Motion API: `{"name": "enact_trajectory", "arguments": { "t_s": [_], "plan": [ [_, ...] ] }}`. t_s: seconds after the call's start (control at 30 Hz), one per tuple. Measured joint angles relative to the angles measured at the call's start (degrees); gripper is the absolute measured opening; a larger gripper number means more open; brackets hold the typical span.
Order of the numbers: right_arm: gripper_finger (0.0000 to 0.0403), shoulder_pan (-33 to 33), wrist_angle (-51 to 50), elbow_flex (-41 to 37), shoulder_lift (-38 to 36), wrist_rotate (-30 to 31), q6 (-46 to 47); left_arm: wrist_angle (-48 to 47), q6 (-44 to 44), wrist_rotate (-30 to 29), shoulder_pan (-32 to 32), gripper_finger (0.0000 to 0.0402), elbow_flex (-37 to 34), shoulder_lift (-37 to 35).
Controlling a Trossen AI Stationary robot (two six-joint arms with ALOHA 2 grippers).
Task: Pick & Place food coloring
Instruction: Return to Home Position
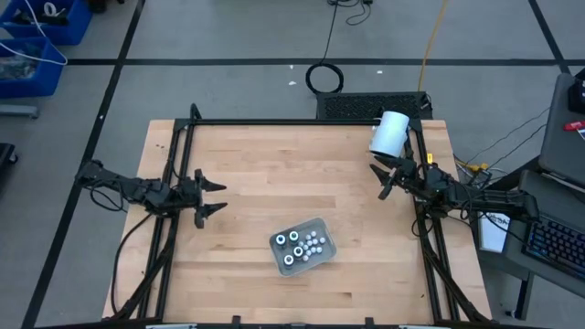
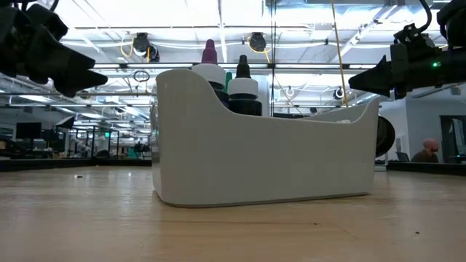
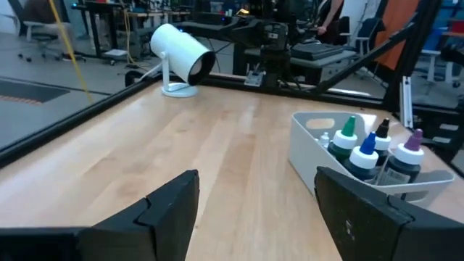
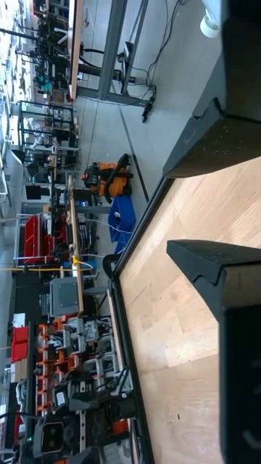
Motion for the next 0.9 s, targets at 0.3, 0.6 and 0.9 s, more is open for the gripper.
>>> {"name": "enact_trajectory", "arguments": {
  "t_s": [0.3,0.6,0.9],
  "plan": [
    [0.0141,0.0,0.0,-0.02,0.0,0.0,0.0,0.17,-1.29,0.01,0.0,0.0274,0.0,0.0],
    [0.0141,0.0,0.0,0.01,0.0,0.0,0.0,0.37,-1.22,0.01,0.0,0.0274,-0.02,0.0],
    [0.0141,0.0,-0.01,0.0,0.0,0.0,0.0,0.5,-1.2,0.01,0.0,0.0274,-0.02,0.0]
  ]
}}
